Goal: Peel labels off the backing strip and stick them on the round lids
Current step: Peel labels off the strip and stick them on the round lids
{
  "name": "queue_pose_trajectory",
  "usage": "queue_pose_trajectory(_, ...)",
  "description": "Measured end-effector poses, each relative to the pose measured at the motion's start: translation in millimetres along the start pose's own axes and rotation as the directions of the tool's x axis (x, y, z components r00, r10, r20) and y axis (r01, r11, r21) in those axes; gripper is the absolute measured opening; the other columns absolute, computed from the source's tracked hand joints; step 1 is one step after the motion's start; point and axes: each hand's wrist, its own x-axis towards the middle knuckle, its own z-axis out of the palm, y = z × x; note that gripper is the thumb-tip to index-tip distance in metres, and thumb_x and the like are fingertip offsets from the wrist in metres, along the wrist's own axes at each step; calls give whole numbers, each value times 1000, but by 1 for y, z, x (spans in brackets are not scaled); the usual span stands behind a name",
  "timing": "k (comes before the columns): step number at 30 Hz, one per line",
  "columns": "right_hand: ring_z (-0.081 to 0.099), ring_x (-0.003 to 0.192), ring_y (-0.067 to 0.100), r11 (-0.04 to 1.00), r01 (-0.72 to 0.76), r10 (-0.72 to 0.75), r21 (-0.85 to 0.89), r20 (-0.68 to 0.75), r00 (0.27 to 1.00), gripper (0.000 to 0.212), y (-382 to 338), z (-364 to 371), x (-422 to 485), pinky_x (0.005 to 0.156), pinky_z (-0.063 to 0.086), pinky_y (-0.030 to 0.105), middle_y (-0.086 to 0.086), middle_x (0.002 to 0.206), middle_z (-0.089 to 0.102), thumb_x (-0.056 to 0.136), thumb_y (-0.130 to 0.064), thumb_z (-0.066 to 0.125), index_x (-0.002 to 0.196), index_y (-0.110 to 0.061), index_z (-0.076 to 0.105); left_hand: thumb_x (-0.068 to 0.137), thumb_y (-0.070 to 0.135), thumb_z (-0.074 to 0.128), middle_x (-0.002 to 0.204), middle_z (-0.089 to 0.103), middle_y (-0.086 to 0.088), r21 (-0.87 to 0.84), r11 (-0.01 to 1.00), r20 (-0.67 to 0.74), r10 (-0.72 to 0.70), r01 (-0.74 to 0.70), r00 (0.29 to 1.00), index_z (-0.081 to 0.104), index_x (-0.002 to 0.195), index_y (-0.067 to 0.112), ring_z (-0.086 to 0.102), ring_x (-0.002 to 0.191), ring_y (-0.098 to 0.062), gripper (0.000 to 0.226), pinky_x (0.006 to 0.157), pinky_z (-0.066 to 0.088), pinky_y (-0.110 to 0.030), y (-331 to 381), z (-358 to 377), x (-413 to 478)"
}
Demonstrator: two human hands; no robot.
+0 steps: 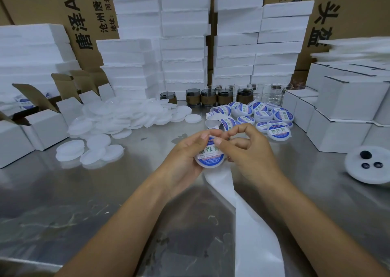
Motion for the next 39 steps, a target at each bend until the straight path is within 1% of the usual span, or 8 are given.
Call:
queue_pose_trajectory(5,59,46,4,998,-53,53,-15,10,999,12,-2,0,0,47,42,9,-2,57,68,81,-18,69,77,-14,59,84,23,51,115,69,-5,-28,998,-17,47,-47,999,68,103,11,66,103,-19,28,77,55,-28,1,1,1)
queue_pose_trajectory(8,58,49,3,997,-32,39,-64,110,993,11,-1,1,-1,48,41,8,-3,61,69,86,-20,63,77,-15,68,81,20,54,114,69,-5,3,1000,-25,28,-28,999,69,101,12,67,101,-19,26,76,56,-28,1,1,0)
queue_pose_trajectory(12,57,48,1,999,7,-3,-35,110,994,12,0,2,-2,49,40,8,-6,56,67,86,-16,63,76,-14,67,77,12,57,109,71,-7,-20,1000,-33,11,-12,999,67,98,10,68,97,-20,24,73,57,-29,1,1,0)
queue_pose_trajectory(18,61,58,5,999,-5,12,-47,157,988,4,4,3,-1,63,49,13,0,64,70,83,-13,67,82,-14,70,77,12,57,109,71,-5,-60,997,-33,50,-52,998,70,94,13,68,98,-20,21,72,57,-30,2,-1,1)
queue_pose_trajectory(22,62,57,1,999,32,-30,-15,83,996,6,4,1,2,61,47,11,-4,61,69,83,-13,66,78,-16,68,77,17,60,103,72,-8,46,997,-67,69,-66,995,63,109,8,68,93,-19,33,73,55,-25,-1,-2,2)
queue_pose_trajectory(27,61,55,-1,997,68,-68,21,7,998,8,5,-1,3,60,47,10,-7,60,68,83,-16,68,77,-21,65,75,23,63,86,74,-4,175,982,-136,101,-77,986,67,100,9,69,74,-13,28,65,53,-19,-3,-4,1)
queue_pose_trajectory(35,59,53,-2,997,72,-72,-6,-36,997,8,6,0,3,57,46,10,-3,60,67,86,-18,64,80,-13,64,61,30,75,87,74,-4,257,962,-149,128,-87,980,68,97,16,68,77,-15,40,63,52,-20,-5,-3,2)
queue_pose_trajectory(39,59,52,2,998,63,-63,10,-57,996,4,6,0,3,56,47,11,-2,57,66,86,-18,65,85,-16,62,60,20,75,82,74,-6,268,961,-146,113,-71,983,67,97,13,68,67,-14,39,62,54,-21,-6,-3,1)
